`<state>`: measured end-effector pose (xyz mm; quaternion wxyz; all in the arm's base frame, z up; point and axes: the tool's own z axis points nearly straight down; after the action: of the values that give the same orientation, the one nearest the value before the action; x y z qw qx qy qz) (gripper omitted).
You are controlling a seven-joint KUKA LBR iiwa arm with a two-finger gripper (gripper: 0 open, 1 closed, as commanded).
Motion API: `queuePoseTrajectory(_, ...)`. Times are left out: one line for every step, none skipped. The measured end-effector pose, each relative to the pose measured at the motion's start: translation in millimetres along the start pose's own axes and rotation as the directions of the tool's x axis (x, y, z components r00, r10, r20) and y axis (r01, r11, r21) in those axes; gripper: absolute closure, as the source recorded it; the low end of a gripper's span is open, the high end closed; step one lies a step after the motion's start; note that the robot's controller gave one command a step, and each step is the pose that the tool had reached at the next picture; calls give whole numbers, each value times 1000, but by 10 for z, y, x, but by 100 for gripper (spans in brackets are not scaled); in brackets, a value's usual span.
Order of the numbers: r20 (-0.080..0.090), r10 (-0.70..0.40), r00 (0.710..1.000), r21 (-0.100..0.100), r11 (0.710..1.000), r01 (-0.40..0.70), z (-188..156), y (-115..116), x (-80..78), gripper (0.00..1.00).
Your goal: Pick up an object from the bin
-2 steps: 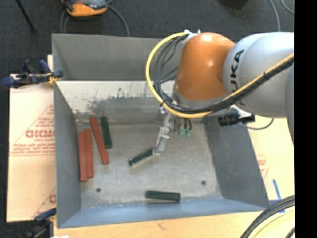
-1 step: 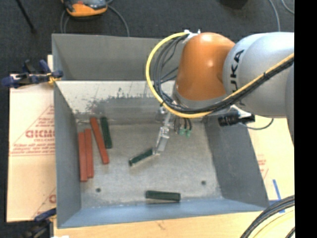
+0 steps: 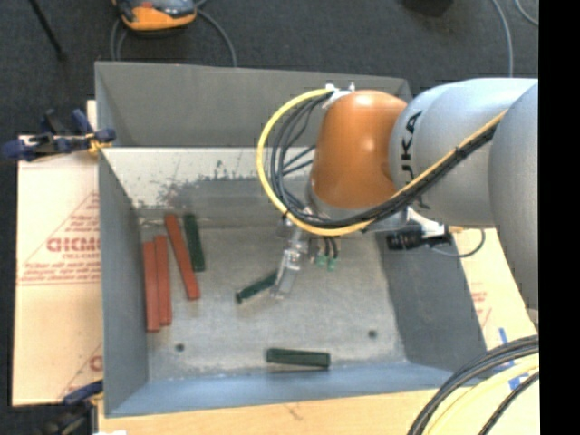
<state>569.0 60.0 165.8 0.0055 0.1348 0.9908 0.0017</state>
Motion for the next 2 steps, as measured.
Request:
queuePoseTrajectory(-9, 178, 984, 6, 984, -178, 347, 39, 211, 0)
queuePoseTrajectory(-6, 363, 932, 5, 932, -363, 555, 42, 81, 0)
